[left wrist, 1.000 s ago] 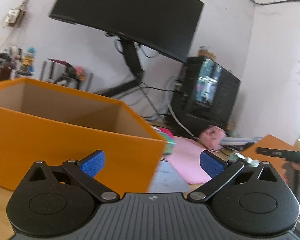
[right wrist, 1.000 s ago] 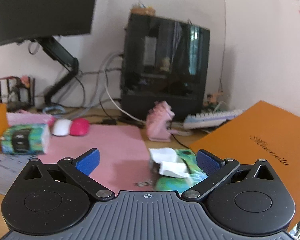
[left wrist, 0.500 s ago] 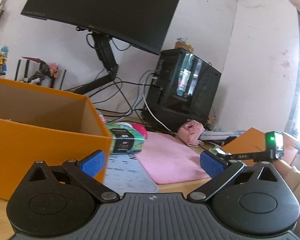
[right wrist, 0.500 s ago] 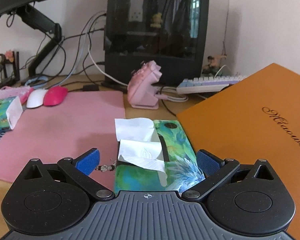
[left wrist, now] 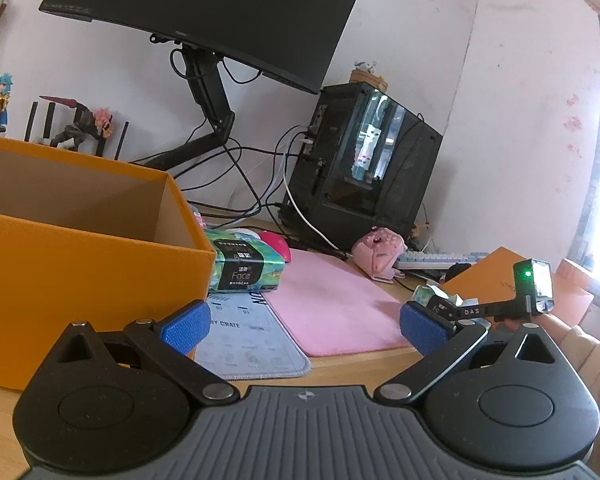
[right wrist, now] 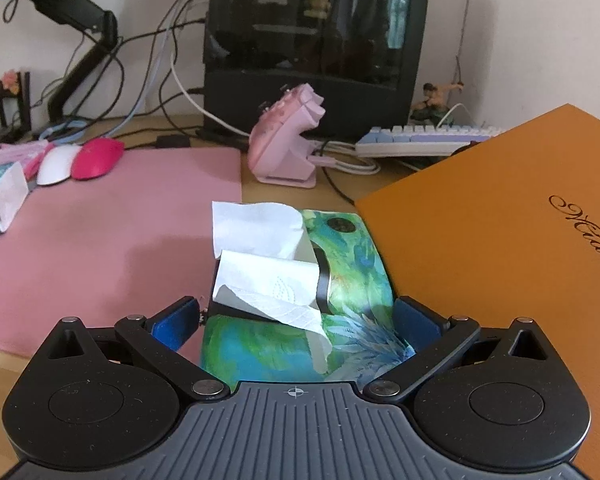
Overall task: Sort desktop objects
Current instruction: 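Close the right tool on the green floral tissue box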
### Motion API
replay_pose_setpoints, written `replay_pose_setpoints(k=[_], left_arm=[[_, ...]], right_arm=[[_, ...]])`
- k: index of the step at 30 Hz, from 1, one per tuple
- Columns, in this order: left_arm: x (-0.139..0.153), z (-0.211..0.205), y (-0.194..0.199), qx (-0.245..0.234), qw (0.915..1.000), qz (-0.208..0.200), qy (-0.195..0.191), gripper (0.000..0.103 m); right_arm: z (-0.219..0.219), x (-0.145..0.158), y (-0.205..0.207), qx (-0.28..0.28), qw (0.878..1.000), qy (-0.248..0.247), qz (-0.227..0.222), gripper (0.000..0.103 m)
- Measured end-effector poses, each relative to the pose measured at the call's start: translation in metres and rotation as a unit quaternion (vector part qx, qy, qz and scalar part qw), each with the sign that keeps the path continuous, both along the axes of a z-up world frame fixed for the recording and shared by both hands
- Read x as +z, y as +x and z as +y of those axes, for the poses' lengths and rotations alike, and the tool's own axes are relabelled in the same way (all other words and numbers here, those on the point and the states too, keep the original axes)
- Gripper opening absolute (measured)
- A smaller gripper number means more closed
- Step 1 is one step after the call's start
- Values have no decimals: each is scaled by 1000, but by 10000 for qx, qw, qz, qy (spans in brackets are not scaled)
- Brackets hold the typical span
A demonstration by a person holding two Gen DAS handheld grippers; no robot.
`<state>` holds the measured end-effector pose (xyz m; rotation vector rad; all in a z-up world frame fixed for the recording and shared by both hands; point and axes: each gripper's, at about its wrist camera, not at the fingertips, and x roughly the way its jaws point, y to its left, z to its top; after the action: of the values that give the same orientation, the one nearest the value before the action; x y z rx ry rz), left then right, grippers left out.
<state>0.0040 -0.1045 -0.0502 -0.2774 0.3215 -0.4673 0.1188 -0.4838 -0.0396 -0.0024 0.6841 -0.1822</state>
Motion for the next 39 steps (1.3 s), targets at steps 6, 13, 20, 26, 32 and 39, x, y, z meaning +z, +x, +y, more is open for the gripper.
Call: replay_pose_setpoints(k=[6, 13, 20, 26, 32, 39], left_arm=[[0, 0, 2, -2, 10000, 49, -29, 103], [2, 1, 2, 30, 10000, 27, -22, 103], [1, 1, 4, 6, 10000, 54, -33, 103], [1, 2, 4, -26, 10000, 57, -40, 103], [1, 4, 4, -15, 10000, 67, -48, 103], [1, 8, 4, 11, 9999, 74, -77, 103]], right_arm=[[1, -2, 7, 94, 9999, 75, 108, 103], [-1, -2, 16, -144, 9998, 67, 121, 103], [-5, -11, 31, -399, 9978, 231, 472, 103], [-7, -19, 42, -485, 9965, 269, 624, 103], [-5, -23, 46, -497, 9963, 182, 681, 103], [-1, -23, 37, -433, 9973, 210, 558, 99]])
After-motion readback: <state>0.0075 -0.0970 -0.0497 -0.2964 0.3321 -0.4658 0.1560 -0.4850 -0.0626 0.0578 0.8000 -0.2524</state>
